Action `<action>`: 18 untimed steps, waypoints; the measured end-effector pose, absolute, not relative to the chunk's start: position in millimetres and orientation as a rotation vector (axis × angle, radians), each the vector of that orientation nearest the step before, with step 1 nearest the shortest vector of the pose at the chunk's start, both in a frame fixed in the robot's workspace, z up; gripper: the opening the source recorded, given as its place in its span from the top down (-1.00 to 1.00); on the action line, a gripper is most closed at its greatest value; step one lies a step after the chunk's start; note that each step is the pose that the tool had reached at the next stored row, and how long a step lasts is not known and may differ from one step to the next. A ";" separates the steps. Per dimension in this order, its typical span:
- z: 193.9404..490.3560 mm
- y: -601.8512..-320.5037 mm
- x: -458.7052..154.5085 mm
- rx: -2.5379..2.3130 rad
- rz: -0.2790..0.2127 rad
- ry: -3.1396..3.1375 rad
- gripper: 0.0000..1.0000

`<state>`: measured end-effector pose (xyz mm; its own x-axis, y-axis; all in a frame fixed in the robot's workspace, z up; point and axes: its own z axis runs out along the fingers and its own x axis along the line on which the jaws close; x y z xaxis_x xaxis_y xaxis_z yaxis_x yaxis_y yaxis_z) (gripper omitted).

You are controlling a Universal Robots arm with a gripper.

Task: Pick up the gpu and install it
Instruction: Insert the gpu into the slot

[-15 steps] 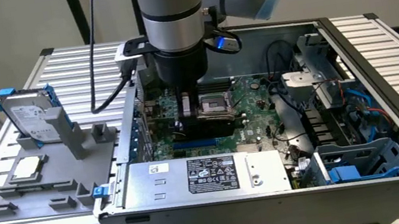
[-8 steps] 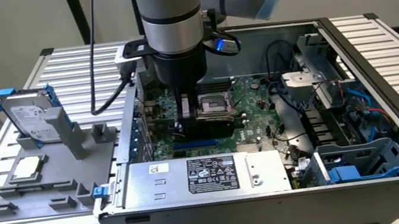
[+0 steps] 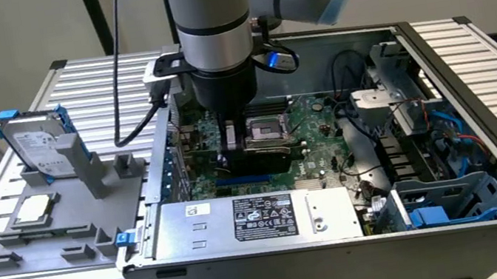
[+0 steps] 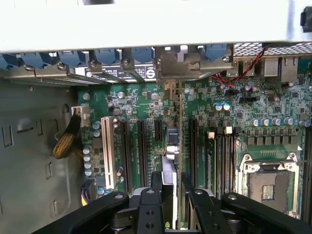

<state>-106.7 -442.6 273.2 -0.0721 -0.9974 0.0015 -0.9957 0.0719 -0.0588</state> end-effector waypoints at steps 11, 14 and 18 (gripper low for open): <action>272.1 -442.6 -107.6 -2.109 -0.054 2.263 0.48; 271.4 -442.6 -108.3 -2.109 -0.052 2.261 0.48; 269.8 -442.7 -108.8 -2.113 -0.050 2.256 0.48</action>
